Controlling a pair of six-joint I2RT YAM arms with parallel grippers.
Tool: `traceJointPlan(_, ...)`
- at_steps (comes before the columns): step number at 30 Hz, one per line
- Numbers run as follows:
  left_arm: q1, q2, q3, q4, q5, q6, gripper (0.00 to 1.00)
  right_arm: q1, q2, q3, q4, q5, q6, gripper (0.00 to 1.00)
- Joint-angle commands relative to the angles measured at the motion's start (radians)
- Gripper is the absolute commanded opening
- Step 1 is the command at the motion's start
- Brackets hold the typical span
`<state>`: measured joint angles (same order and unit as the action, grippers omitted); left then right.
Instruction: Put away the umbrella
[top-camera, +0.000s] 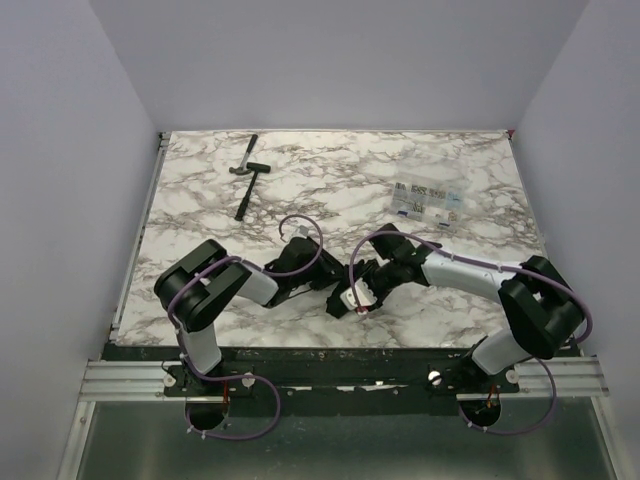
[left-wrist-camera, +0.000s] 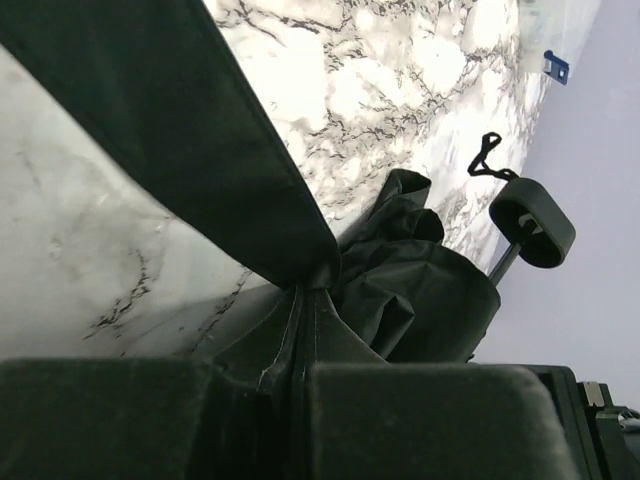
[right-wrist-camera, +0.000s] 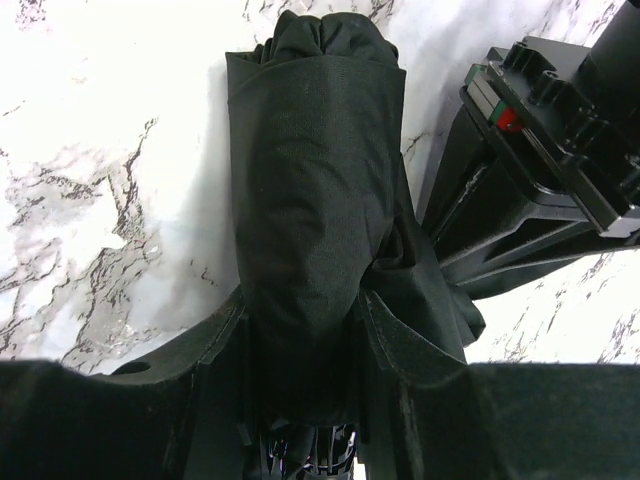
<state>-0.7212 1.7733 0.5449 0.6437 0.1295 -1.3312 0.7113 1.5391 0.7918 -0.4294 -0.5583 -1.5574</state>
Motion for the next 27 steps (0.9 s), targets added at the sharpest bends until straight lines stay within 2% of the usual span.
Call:
traceJointPlan(1,0.011,0.086,0.017,-0.296,-0.065,0.100,0.00,0.038,0.033,-0.065,-0.275,0.054,0.054,0.09)
traceJointPlan(9,0.096,0.025,0.043,-0.305,-0.041,0.220,0.00,0.040,-0.084,-0.075,-0.415,-0.032,0.007,0.06)
traceJointPlan(15,0.128,0.028,0.141,-0.328,0.040,0.289,0.00,0.042,-0.135,-0.081,-0.363,-0.051,0.045,0.06)
traceJointPlan(21,0.136,0.031,0.211,-0.387,0.053,0.333,0.00,0.052,-0.179,-0.069,-0.223,-0.070,0.124,0.05)
traceJointPlan(27,0.167,0.027,0.245,-0.382,0.084,0.357,0.00,0.053,-0.145,-0.043,-0.204,-0.083,0.175,0.05)
